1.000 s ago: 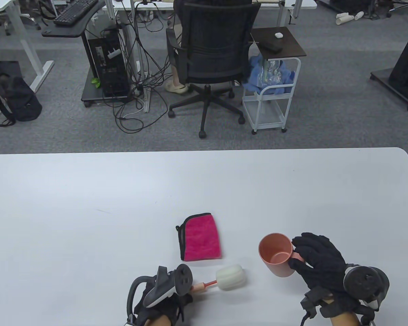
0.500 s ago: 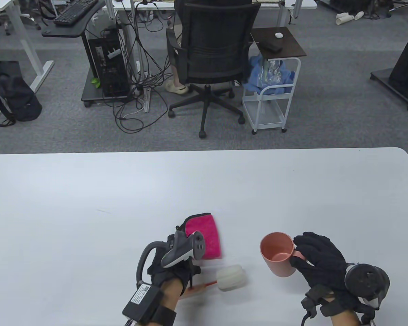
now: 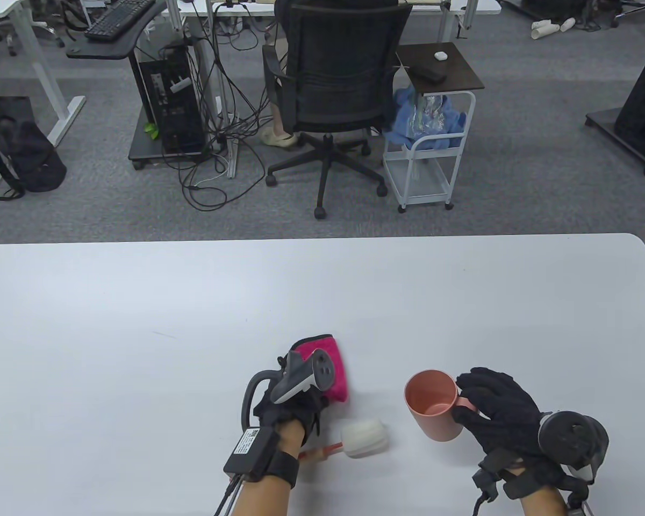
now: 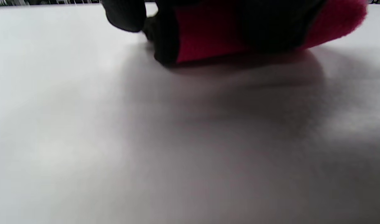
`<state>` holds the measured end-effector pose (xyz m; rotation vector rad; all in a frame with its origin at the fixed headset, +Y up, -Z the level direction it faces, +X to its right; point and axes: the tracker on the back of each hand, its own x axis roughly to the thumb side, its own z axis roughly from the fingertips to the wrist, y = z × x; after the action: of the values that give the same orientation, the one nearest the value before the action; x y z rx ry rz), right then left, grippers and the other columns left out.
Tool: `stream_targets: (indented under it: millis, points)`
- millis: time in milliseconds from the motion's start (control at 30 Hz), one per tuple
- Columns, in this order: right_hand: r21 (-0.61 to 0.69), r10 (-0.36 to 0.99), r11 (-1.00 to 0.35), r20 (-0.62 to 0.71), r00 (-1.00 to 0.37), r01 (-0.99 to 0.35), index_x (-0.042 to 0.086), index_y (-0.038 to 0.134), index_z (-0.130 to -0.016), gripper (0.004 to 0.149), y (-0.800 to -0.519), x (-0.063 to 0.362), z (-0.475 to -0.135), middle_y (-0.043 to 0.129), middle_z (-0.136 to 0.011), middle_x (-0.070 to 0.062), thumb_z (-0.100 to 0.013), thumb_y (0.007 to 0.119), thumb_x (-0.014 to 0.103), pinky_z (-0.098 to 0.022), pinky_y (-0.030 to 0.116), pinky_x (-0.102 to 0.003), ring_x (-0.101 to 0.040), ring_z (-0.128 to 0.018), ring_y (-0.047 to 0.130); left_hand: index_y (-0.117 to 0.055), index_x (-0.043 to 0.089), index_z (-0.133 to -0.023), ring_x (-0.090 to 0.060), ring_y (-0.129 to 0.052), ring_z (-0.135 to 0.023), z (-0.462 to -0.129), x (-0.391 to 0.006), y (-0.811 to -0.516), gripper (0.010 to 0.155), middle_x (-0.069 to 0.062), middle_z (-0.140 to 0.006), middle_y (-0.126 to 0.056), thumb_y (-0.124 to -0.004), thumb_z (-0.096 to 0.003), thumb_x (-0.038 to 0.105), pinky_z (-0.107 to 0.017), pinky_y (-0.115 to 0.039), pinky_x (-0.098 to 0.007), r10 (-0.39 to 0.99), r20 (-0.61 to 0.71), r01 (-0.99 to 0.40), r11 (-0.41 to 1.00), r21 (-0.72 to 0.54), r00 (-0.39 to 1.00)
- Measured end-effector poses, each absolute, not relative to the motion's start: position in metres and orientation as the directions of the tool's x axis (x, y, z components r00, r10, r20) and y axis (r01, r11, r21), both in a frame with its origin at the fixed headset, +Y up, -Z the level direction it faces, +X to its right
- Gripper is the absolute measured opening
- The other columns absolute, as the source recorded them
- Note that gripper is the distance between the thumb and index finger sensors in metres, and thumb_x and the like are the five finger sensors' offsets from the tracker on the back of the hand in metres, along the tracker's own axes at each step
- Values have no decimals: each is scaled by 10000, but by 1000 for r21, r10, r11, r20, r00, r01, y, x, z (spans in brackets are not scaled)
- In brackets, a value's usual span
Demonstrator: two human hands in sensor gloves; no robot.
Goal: Brush the water cup with the cup brush
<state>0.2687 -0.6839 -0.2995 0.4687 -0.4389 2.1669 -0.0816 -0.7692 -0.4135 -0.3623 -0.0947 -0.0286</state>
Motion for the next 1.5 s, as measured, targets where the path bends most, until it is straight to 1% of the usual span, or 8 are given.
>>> stream_targets:
  millis: [133, 233, 333, 467, 600, 767, 1233, 1500]
  points:
    - [-143, 677, -564, 483, -555, -813, 151, 880, -738, 429, -684, 268, -297, 825, -948, -95, -432, 875, 451, -727, 413, -624, -400, -948, 680, -699, 370, -968, -246, -860, -960, -405, -86, -755, 535, 52, -982, -812, -744, -441, 453, -750, -700, -483, 13, 99, 11, 972, -237, 995]
    - [-106, 710, -517, 501, -495, -849, 160, 877, -740, 428, -684, 266, -294, 825, -950, -85, -434, 869, 459, -726, 422, -623, -397, -948, 685, -696, 324, -975, -304, -878, -931, -386, -98, -735, 537, 1, -973, -811, -738, -450, 427, -712, -719, -513, 357, 107, -337, 926, -167, 928]
    - [-41, 748, -450, 529, -401, -892, 170, 874, -743, 427, -684, 260, -292, 827, -951, -75, -438, 860, 469, -726, 428, -622, -393, -951, 686, -678, 310, -989, -325, -838, -952, -365, -107, -716, 540, -13, -989, -785, -729, -462, 419, -710, -703, -534, 672, 111, -652, 739, -170, 732]
    - [78, 799, -350, 544, -255, -933, 176, 873, -742, 428, -686, 251, -290, 829, -952, -66, -436, 854, 475, -726, 433, -623, -390, -956, 685, -635, 287, -1016, -342, -795, -978, -339, -97, -702, 552, -33, -1015, -744, -705, -485, 418, -721, -675, -548, 924, 166, -858, 381, -345, 343]
    - [222, 854, -196, 518, -55, -955, 192, 871, -740, 426, -692, 243, -290, 841, -944, -49, -438, 844, 492, -719, 473, -612, -374, -949, 711, -626, 280, -1020, -354, -746, -1011, -319, -65, -707, 551, -37, -1045, -699, -684, -498, 445, -739, -652, -559, 990, 115, -805, 7, -593, -76]
    - [338, 894, -56, 437, 104, -940, 193, 876, -731, 423, -703, 237, -295, 855, -928, -42, -437, 845, 496, -713, 495, -599, -365, -941, 723, -363, 325, -1041, -404, -312, -1131, -303, -31, -729, 693, -36, -1158, -296, -668, -498, 629, -800, -374, -642, 876, -182, -477, -405, -780, -446]
    - [188, 903, -42, 428, 44, -981, 182, 853, -737, 417, -709, 247, -300, 830, -928, -56, -450, 841, 483, -713, 488, -595, -364, -931, 717, -47, 560, -1005, -313, -65, -1140, -283, -30, -705, 711, 58, -1141, -2, -547, -504, 626, -817, -294, -628, 926, 375, -740, 224, -634, -41]
    - [125, 922, -10, 384, 39, -992, 163, 848, -734, 421, -715, 253, -302, 839, -906, -96, -464, 835, 486, -706, 492, -602, -383, -913, 729, -92, 581, -1002, -305, -9, -1108, -263, -15, -684, 697, 67, -1090, 82, -585, -508, 592, -808, -291, -614, 600, 683, -672, 709, -212, 417]
